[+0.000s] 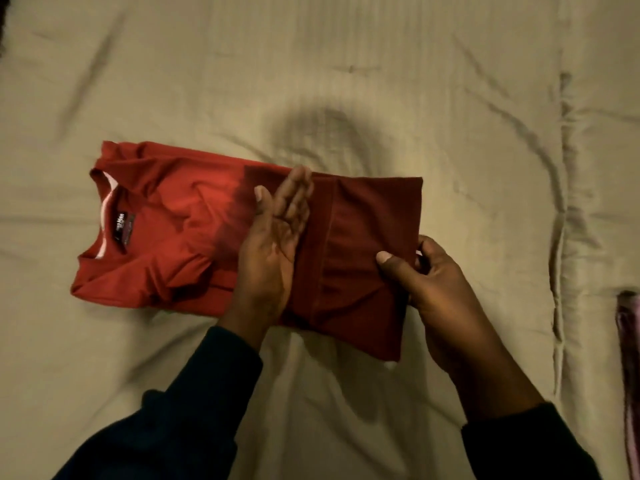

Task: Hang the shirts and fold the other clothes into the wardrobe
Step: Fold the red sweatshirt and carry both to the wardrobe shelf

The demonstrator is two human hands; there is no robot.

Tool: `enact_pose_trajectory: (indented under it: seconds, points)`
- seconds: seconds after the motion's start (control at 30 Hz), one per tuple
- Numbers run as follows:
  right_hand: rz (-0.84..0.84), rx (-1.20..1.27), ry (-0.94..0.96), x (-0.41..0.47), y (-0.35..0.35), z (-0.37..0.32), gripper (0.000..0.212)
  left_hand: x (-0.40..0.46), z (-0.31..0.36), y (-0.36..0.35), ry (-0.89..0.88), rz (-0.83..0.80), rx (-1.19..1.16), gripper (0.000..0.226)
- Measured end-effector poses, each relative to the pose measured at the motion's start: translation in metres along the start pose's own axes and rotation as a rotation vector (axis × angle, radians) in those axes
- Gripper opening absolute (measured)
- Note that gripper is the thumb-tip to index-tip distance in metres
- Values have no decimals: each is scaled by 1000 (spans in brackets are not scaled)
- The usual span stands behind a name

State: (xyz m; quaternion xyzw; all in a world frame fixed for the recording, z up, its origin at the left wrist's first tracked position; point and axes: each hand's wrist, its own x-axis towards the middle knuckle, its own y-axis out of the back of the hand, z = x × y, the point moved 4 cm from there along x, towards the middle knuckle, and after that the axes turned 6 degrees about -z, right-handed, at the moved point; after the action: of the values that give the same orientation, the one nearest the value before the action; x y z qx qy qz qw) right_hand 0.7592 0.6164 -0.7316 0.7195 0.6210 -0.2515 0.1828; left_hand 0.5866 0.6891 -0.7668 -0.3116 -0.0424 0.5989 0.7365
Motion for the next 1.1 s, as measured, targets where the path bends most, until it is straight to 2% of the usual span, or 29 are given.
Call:
enact_pose_trajectory:
  seconds: [0.1, 0.23, 0.33, 0.43, 0.57, 0.63, 0.7, 0.77, 0.87, 0.93, 1.1]
  points:
    - [-11, -27, 92, -14, -41, -29, 37, 1, 16, 9, 124, -4, -27, 69]
    - [72, -53, 164, -22, -107, -55, 39, -10, 61, 23, 250, -30, 160, 80]
    - [130, -126, 174, -13, -167, -63, 44, -24, 104, 40, 321, -98, 186, 85]
    - [78, -189, 208, -2, -232, -65, 47, -31, 144, 73, 310, -70, 188, 70]
    - [-161, -237, 176, 8, -287, -57, 56, -25, 166, 135, 270, 3, 290, 27]
    - [-230, -234, 144, 13, -296, -52, 56, -20, 169, 165, 268, 74, 238, 28]
    - [-142, -297, 221, 18, -292, -48, 45, -16, 170, 188, 252, 110, 241, 31]
    - [68, -469, 360, 24, -279, -41, 40, -10, 166, 209, 240, 139, 293, 29]
    - [313, -800, 463, 37, -264, -23, 47, -3, 156, 235, 251, 207, 377, 25]
    - [347, -960, 427, 49, -262, -8, 53, -2, 149, 246, 253, 255, 445, 24]
    - [254, -1145, 382, 69, -268, 21, 58, -8, 143, 260, 180, 323, 551, 25]
